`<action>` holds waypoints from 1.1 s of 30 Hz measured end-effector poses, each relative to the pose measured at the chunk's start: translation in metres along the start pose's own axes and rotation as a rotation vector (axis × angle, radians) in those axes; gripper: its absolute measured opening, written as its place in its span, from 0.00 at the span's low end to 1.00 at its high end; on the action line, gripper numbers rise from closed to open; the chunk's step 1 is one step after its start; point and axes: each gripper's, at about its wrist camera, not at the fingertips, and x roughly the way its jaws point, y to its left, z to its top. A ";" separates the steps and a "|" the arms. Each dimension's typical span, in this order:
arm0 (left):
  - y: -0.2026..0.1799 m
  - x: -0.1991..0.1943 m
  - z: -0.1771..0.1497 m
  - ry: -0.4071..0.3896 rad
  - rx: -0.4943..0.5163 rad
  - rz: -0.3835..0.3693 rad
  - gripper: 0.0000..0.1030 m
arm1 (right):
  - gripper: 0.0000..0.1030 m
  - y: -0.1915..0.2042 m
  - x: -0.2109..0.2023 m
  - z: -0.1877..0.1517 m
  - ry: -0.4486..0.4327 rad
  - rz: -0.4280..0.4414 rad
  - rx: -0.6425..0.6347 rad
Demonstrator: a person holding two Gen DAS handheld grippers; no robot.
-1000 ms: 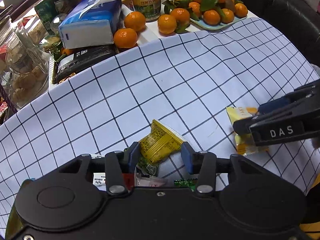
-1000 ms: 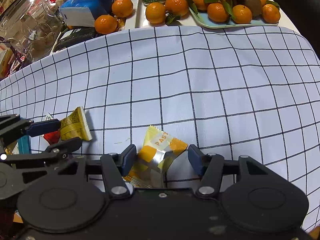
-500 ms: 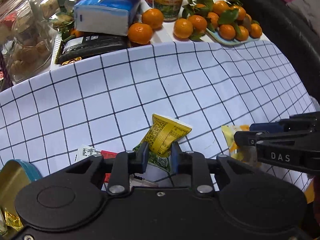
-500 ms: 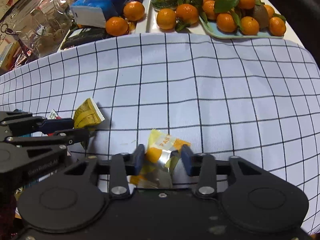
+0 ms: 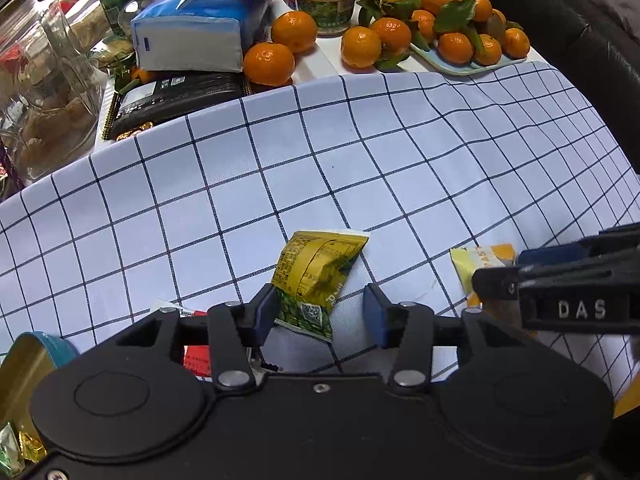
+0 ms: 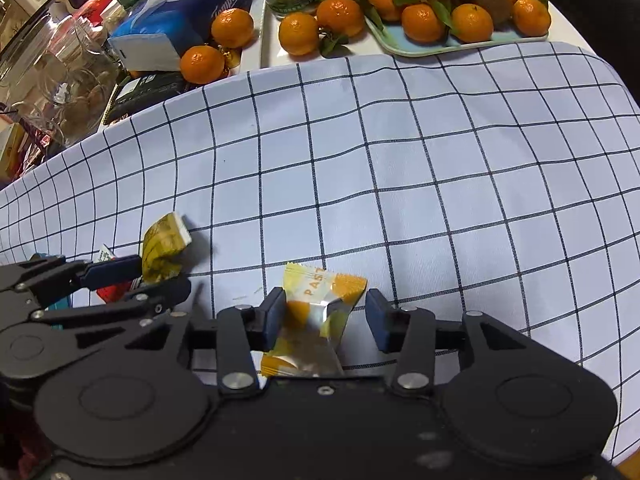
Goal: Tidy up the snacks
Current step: 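Grasp the yellow-green packet with the left tool while the right tool grasps the PAST packet, then drop the yellow-green packet into the gold tray with the left tool while the right tool carries the PAST packet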
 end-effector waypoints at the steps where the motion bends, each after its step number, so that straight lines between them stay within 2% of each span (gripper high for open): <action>1: 0.001 0.001 0.001 0.001 -0.007 -0.003 0.53 | 0.47 0.001 0.000 -0.001 0.001 -0.001 -0.006; 9: 0.009 0.006 0.003 0.011 -0.057 -0.002 0.53 | 0.51 0.012 0.003 -0.007 0.000 -0.021 -0.069; 10: 0.010 0.007 0.003 0.012 -0.068 -0.005 0.53 | 0.39 0.013 0.003 -0.007 -0.006 -0.020 -0.084; 12: 0.014 0.006 0.004 0.010 -0.090 -0.017 0.53 | 0.33 0.014 0.002 -0.007 -0.009 -0.015 -0.095; 16: 0.017 0.004 0.006 0.005 -0.117 -0.031 0.53 | 0.31 0.009 -0.002 -0.004 -0.023 -0.003 -0.075; 21: 0.012 0.011 0.006 0.018 -0.093 0.003 0.53 | 0.31 0.008 -0.006 0.000 -0.039 0.000 -0.052; 25: 0.008 0.008 0.007 -0.012 -0.084 0.030 0.53 | 0.31 0.011 -0.009 -0.001 -0.047 0.009 -0.049; 26: 0.008 0.007 0.006 -0.023 -0.079 0.027 0.51 | 0.31 0.012 -0.009 -0.001 -0.047 0.010 -0.051; 28: 0.005 0.003 0.005 -0.047 -0.067 0.011 0.35 | 0.31 0.014 -0.009 -0.001 -0.046 0.012 -0.052; 33: 0.007 -0.011 0.007 -0.098 -0.093 -0.004 0.32 | 0.31 0.013 -0.011 0.000 -0.058 0.013 -0.036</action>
